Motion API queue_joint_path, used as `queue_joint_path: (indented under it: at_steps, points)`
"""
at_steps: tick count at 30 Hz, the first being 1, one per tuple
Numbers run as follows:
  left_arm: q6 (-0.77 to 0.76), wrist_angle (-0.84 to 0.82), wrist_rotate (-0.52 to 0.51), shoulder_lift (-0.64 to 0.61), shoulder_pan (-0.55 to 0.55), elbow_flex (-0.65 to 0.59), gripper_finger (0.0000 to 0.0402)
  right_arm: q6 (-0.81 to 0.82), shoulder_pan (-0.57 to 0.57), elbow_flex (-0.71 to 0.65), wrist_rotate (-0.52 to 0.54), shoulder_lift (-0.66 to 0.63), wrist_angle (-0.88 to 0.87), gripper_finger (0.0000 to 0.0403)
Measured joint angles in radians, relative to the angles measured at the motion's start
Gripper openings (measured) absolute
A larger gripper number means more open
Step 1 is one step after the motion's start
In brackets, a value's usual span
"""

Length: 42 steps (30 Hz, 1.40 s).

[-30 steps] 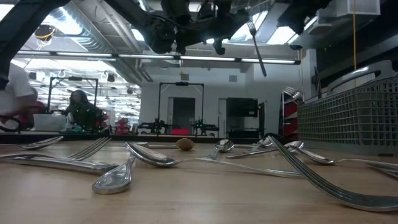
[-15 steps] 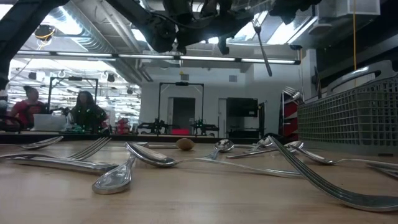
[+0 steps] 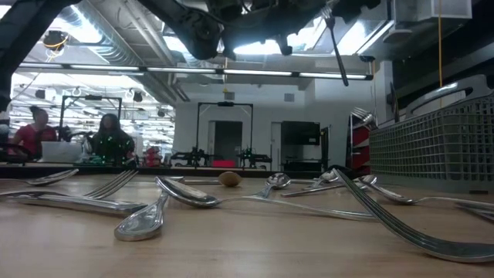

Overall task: Sort silverware
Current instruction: Put the fork into the left section of the utensil holder

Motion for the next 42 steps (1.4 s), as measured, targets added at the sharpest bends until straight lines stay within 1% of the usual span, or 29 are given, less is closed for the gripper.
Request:
queue_joint_path:
  at_steps: [6,13,16,20,22,25,29,33,36,38,40,42]
  points:
    - [0.008,0.011,0.001,0.000,-0.006,0.000,0.0000,0.023,0.049,0.000,0.010,0.000,0.011,0.0101]
    - [-0.010,0.059,0.000,0.000,-0.016,0.000,0.0000,0.064,0.104,0.000,0.099,0.025,0.059,0.0098]
    - [-0.009,0.054,-0.001,0.000,-0.016,0.000,0.0000,0.065,0.121,0.000,0.140,0.035,0.069,0.0075]
    - [-0.006,0.048,0.001,0.000,-0.013,0.000,0.0000,0.067,0.124,0.000,0.168,0.036,0.076,0.0016]
    - [-0.002,0.046,-0.005,0.000,-0.013,0.000,0.0001,0.078,0.122,0.000,0.166,0.035,0.074,0.0011]
    - [0.028,0.045,-0.004,0.000,-0.014,0.000,0.0009,0.109,0.122,0.000,0.194,0.033,0.072,0.0020]
    - [0.116,0.037,-0.007,0.000,-0.013,0.000,0.0033,0.112,0.121,0.000,0.236,0.032,0.062,0.0007]
    - [0.154,0.032,-0.005,0.000,-0.011,0.000,0.0079,0.123,0.121,0.000,0.247,0.032,0.058,0.0011]
    - [0.110,0.012,-0.001,0.000,0.003,0.000,0.0118,0.134,0.121,0.000,0.299,0.032,0.050,0.0006]
    - [0.053,0.001,0.007,0.000,0.017,0.000,0.0139,0.136,0.121,0.000,0.363,0.030,0.033,0.0007]
    - [-0.001,-0.016,0.037,0.000,0.034,0.000,0.0153,0.140,0.121,0.000,0.440,0.025,-0.004,0.0008]
    - [-0.053,-0.016,0.085,0.000,0.055,0.000,0.0161,0.140,0.119,0.000,0.491,0.015,-0.033,0.0006]
